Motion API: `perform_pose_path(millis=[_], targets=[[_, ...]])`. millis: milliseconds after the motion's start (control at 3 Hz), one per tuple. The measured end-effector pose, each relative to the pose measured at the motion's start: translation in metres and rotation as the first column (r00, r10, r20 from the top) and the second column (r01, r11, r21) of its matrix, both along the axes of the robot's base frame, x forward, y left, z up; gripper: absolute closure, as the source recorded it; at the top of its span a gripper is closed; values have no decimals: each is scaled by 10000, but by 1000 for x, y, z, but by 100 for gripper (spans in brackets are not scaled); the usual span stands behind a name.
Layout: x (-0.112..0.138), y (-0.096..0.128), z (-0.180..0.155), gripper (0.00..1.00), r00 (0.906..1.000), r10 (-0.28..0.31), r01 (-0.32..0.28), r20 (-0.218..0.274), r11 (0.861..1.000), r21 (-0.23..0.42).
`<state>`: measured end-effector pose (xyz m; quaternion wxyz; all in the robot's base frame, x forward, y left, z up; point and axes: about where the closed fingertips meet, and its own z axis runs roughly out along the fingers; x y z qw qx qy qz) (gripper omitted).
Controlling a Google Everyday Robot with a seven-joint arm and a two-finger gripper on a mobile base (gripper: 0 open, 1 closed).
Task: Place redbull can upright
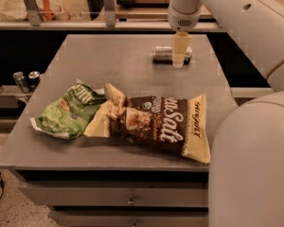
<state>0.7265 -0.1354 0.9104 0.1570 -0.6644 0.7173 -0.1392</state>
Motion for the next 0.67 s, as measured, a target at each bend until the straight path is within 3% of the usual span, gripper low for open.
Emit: perform_pose_path(millis=[667], targets=[[20,14,-16,0,10000,-71,71,-41,9998,179]])
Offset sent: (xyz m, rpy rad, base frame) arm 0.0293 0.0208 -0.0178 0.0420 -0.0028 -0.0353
